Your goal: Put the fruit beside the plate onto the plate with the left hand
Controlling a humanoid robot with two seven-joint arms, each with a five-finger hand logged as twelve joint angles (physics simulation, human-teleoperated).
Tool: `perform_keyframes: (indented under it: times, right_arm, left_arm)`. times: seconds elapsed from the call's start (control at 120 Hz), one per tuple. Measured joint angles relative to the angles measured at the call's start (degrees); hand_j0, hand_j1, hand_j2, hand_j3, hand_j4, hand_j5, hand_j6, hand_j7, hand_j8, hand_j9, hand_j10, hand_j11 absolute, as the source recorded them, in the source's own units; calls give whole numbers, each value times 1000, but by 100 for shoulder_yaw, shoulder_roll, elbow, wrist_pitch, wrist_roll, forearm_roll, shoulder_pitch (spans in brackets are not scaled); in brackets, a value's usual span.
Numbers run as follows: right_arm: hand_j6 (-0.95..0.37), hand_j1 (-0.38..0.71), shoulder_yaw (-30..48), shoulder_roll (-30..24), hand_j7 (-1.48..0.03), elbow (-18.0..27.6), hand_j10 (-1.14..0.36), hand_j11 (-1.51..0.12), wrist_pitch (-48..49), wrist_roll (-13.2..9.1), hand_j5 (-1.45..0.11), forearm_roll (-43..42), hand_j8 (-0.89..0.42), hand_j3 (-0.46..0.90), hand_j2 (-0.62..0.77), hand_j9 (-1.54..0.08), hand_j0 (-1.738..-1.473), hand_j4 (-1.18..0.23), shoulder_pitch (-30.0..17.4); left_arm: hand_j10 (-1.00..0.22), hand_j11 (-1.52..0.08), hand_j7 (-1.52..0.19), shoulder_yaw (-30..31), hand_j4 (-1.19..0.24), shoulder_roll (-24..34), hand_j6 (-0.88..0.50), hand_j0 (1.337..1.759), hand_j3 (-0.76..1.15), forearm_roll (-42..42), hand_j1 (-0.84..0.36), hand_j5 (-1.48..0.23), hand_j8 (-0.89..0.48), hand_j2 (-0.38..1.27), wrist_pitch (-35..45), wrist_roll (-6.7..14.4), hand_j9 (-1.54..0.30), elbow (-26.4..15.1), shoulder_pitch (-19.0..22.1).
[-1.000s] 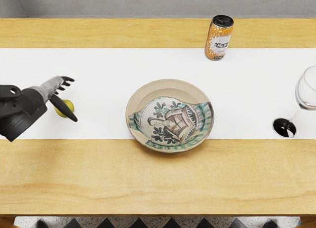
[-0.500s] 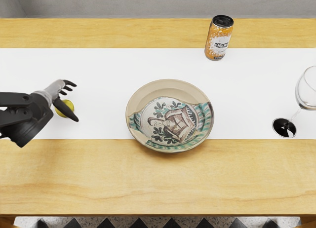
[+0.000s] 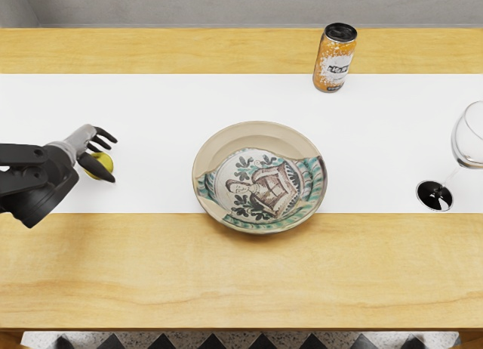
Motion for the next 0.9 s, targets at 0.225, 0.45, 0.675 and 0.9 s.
perform_keyframes:
  times: [0.225,0.45,0.675,0.9]
  right_arm:
    - [-1,-349,0,0,0,0,0,0,0,0,0,-1,0,0,0,0,-1658,0,0]
    - [-1,-349,0,0,0,0,0,0,0,0,0,-1,0,0,0,0,-1658,0,0]
    - [-1,-349,0,0,0,0,0,0,0,0,0,0,0,0,0,0,-1658,0,0]
    - [-1,-349,0,0,0,0,0,0,0,0,0,-1,0,0,0,0,-1658,0,0]
  left_arm:
    - [-435,-565,-565,86,-435,16,-435,1658,0,2,-172,-566,-436,89,0,1,-565,6,6]
    - [-549,-718,-715,100,-550,50,-534,1657,0,14,-271,-715,-459,187,-1,5,-718,-6,-8]
    - [-631,-831,-825,104,-639,193,-544,1656,0,10,-274,-827,-469,318,2,18,-832,-49,-49]
    - [-650,-901,-886,95,-687,197,-577,1655,0,13,-274,-898,-494,391,0,-6,-896,-60,-175]
